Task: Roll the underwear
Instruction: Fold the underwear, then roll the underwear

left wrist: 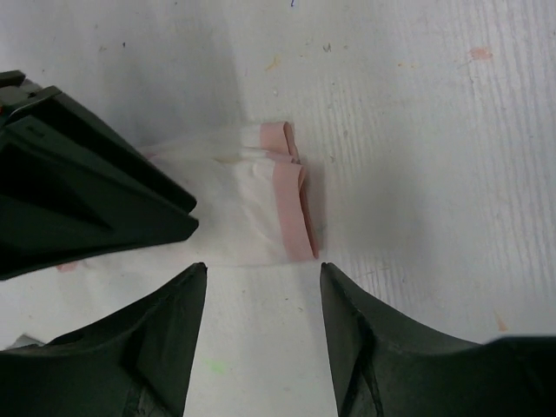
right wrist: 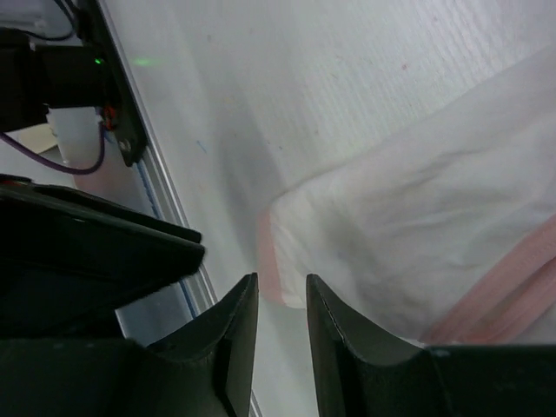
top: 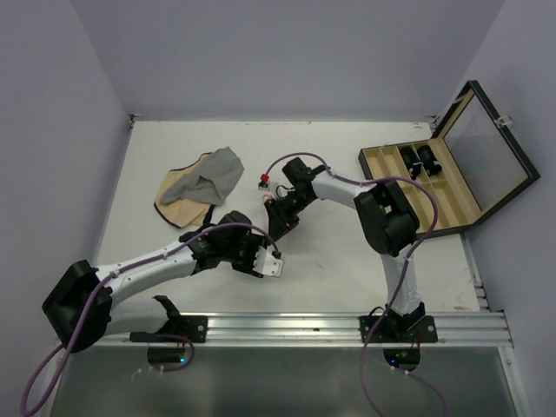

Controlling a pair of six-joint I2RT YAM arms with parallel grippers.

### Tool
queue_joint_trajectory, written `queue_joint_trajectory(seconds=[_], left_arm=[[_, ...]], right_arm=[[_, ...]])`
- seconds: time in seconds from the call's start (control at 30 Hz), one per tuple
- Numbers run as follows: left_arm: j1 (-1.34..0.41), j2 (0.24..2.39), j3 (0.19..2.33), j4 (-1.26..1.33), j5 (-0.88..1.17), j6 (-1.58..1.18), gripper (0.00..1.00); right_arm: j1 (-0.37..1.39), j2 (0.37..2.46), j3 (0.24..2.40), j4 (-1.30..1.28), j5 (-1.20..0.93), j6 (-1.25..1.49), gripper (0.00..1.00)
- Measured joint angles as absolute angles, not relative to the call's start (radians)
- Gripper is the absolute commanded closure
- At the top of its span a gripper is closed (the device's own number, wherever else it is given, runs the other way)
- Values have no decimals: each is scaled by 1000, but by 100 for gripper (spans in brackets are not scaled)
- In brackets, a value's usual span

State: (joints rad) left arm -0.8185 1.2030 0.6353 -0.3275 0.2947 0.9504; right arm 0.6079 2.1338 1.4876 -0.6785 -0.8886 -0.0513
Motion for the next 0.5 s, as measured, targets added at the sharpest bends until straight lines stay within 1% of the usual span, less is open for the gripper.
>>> queue_joint_trajectory(seconds=[0.03,0.13,0.3,0.43,0.5], left_arm=[[-824,1209,635,-314,291,952,47],[-841,1241,635,-264,279,940,54],[-856,1314,640,-252,260,924,56],[-856,1359,661,-284,264,918,53],[-858,1369,672,-286,268,907,53]], right_arm=[[608,2118,1488,-665,-896,-31,67],[608,2092,1488,-624,-919,12,69],[609,2107,1448,-569,-936,45,70],[609,2188,1415,-541,-937,48,71],[606,2218,1410,-545,-996,62,72]])
